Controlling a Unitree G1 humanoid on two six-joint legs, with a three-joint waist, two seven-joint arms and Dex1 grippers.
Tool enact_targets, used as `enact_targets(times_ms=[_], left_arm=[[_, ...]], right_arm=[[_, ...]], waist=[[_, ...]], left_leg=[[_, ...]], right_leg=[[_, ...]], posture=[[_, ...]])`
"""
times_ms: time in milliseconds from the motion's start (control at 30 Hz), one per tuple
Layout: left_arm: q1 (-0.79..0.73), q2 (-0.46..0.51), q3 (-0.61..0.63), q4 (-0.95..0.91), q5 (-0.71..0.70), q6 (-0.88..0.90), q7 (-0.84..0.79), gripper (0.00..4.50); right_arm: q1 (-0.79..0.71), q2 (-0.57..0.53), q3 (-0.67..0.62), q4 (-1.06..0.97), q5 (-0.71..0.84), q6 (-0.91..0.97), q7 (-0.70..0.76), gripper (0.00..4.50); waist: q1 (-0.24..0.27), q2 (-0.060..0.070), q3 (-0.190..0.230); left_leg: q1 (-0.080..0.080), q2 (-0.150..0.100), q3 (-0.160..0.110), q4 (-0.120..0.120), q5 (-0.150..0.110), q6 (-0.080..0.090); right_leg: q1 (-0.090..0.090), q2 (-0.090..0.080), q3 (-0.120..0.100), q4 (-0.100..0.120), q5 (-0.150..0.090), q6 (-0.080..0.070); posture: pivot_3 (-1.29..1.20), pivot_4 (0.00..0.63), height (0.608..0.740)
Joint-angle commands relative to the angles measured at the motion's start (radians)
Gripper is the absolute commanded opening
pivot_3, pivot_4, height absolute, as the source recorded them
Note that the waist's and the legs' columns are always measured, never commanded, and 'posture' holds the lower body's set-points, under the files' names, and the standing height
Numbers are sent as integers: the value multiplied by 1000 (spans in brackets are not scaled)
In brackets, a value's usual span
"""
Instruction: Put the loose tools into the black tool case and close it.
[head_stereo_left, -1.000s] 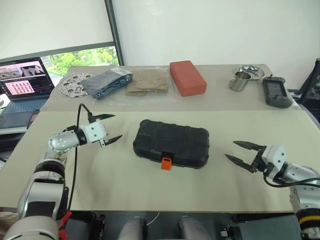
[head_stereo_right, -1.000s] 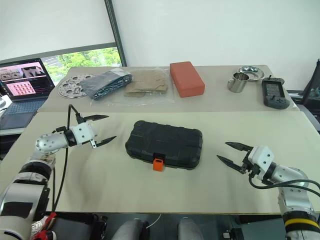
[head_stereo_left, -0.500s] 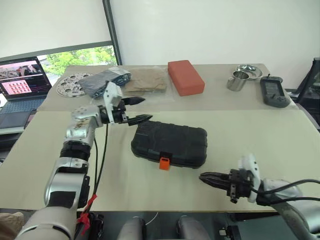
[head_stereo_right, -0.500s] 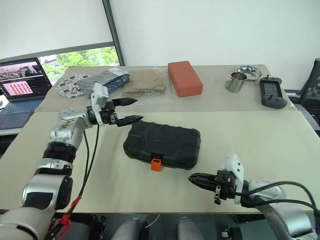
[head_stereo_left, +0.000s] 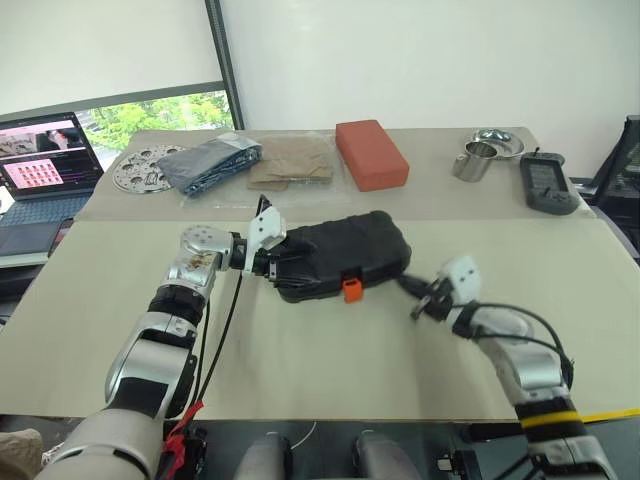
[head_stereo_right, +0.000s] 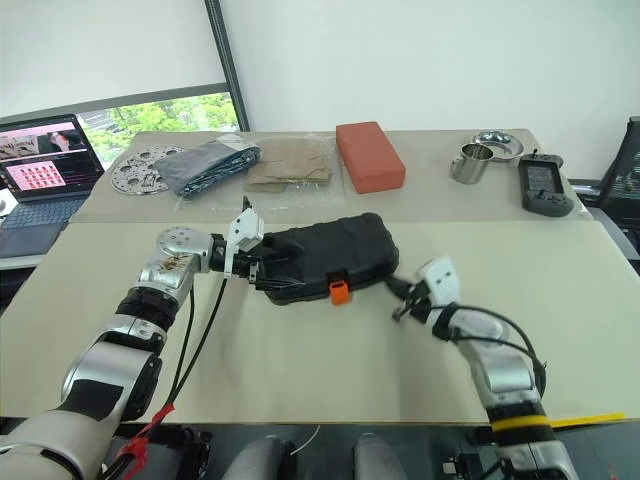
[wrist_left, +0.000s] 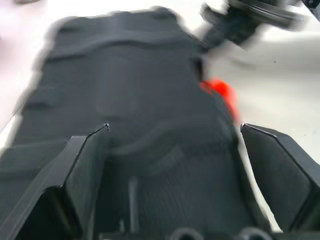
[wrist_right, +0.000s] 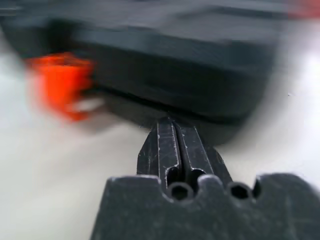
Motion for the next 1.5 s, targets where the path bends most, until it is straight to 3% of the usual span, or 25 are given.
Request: enact_targets(times_ms=[33,167,333,500,600,767,1400,1467,1500], left_arm=[[-26,-10,11,28,10,-21,6,4500],[-43,-36,24,65,15,-4,44,4500],[-51,-63,41,91,19,8,94,4500],[-52,-88,54,71,15,50,134,4500],[-49,-101,52,63,21,72,137,4500],[-38,-108,23,70,56,76,132,4500],[-28,-114,25,56,54,86,131,4500],[-26,-113,25,57,55,85,131,4500],[-27,-114,24,59,55,85,132,4500]], right_arm=[[-28,22,-21,5,-20,-51,-15,90],[64,11,43,-228,65,151,78,1235],[178,22,84,-479,55,353,-10,2891],[221,121,142,-673,41,575,-184,2891],[196,219,172,-688,15,648,-291,2891],[162,286,189,-651,-45,676,-380,2891],[115,376,197,-622,-106,735,-455,2891],[116,373,198,-623,-110,734,-454,2386],[117,369,199,-626,-114,731,-454,2373]], waist=[[0,0,0],[3,3,-2],[10,4,-3],[14,4,-3],[18,5,-3],[29,5,-3],[29,5,-4],[28,5,-4],[28,5,-4]], left_leg=[[0,0,0,-1,0,0],[-4,1,-4,-4,0,1],[-7,0,-10,-3,0,1],[-7,-2,-14,1,0,1],[-7,-1,-15,1,1,2],[-8,-2,-17,2,2,3],[-8,-3,-19,1,2,3],[-8,-3,-19,1,2,3],[-8,-3,-19,1,2,3]], right_leg=[[0,0,0,0,0,0],[-1,3,-1,2,0,0],[-2,2,-1,4,0,0],[-1,1,-1,0,-1,2],[-1,2,-1,1,-2,3],[-1,2,-2,1,-2,3],[-1,2,-3,1,-1,2],[-1,2,-3,1,-1,2],[-1,2,-3,1,-1,2]], posture=[[0,150,740],[0,150,740],[0,150,740],[0,150,740],[0,150,740],[0,150,740],[0,150,740],[0,150,740],[0,150,740]])
